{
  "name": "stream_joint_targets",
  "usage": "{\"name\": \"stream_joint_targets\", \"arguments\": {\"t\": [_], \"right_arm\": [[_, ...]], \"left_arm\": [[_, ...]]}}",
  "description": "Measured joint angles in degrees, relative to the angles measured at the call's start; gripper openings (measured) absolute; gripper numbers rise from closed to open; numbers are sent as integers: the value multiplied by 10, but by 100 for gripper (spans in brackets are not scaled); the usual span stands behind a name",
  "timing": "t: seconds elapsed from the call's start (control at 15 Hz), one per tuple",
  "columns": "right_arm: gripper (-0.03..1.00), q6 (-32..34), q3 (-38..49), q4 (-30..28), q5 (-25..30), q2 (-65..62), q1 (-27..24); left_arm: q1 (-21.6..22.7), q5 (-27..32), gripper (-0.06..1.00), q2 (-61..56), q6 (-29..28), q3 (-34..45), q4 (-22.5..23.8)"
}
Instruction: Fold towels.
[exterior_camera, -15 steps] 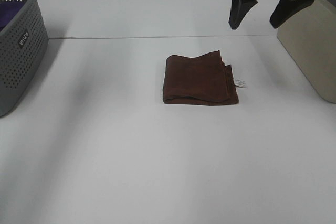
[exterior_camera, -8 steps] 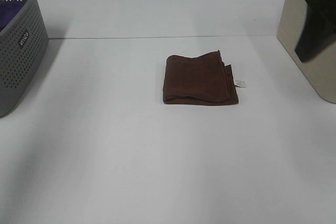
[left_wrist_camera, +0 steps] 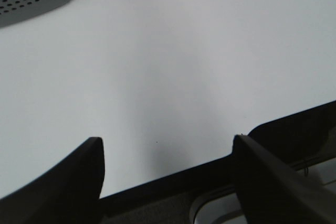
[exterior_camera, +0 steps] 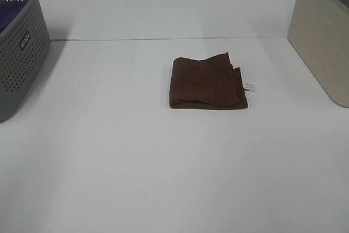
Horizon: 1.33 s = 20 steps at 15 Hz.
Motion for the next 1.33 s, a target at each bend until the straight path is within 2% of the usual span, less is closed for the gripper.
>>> {"name": "stream_joint_targets", "arguments": {"t": [0.27,0.67,1.33], "right_arm": [[78,-32,32,1,-34,-128,0],[78,-42,32,1,-37,-185,0],[78,-42,32,1,-37,-185,0]], "left_arm": [[0,-42,65,-84,22,66,-4],[0,-31,65,-87,116,77,-73],[0,-31,65,-87,121,77,-74]]}}
